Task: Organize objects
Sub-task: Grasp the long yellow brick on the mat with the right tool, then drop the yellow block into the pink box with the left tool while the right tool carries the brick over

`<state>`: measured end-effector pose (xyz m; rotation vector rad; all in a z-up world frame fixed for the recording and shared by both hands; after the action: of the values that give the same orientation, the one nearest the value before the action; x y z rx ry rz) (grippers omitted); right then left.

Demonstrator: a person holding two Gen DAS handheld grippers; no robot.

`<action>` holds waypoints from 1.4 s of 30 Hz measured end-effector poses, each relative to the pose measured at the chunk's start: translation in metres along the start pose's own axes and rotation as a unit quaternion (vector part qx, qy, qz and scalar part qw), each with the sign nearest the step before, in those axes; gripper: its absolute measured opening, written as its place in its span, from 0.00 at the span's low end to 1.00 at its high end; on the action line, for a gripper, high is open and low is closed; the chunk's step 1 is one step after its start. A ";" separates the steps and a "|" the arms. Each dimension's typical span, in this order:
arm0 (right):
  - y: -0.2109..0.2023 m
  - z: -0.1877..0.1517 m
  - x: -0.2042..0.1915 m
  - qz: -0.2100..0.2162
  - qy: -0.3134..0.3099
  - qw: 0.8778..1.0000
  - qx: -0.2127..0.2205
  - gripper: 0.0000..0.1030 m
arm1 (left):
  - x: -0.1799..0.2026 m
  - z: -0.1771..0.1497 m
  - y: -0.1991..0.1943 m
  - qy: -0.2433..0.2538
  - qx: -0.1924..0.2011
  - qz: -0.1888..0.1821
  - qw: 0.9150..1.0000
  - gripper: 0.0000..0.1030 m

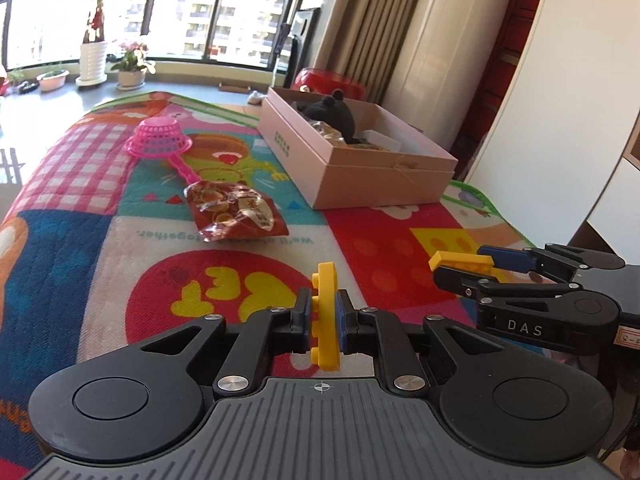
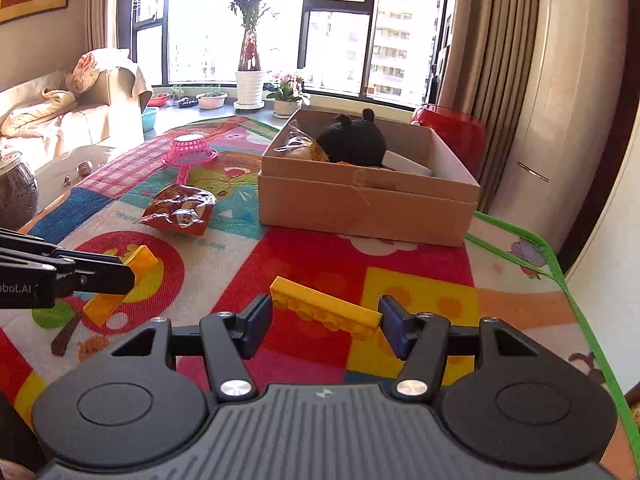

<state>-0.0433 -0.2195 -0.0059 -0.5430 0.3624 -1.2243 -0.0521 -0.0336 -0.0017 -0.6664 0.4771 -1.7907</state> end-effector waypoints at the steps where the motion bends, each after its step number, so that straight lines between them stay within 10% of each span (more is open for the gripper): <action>1: -0.005 -0.003 0.003 0.000 0.006 1.000 0.006 0.57 | 0.004 0.001 0.001 0.003 -0.002 -0.005 1.000 0.14; 12: -0.021 -0.019 0.027 0.018 0.060 0.997 0.037 0.57 | 0.059 0.111 0.023 0.060 0.063 -0.002 0.996 0.14; 20: -0.027 -0.021 0.033 0.014 0.062 0.997 0.053 0.57 | 0.069 0.190 0.099 -0.031 0.078 -0.033 0.996 0.16; 27: -0.024 -0.018 0.037 0.008 0.061 0.997 0.046 0.57 | 0.048 0.163 0.139 -0.058 0.033 0.020 0.998 0.17; 42: 0.014 0.034 0.040 0.020 0.059 0.998 0.010 0.57 | -0.032 0.063 0.048 -0.024 0.041 0.049 0.998 0.20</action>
<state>-0.0018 -0.2477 0.0149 -0.4453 0.4586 -1.2242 0.0312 -0.0171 0.0098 -0.6176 0.3948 -1.6881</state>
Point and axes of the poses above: each gripper's, at about its wrist camera, not at the fingertips, and y roughly the way its jaws point, x to its right, z to its top, the point moved 5 cm from there along y, roughly the way its jaws point, and after that the axes turned 5 degrees about z, right-handed, at the moved point
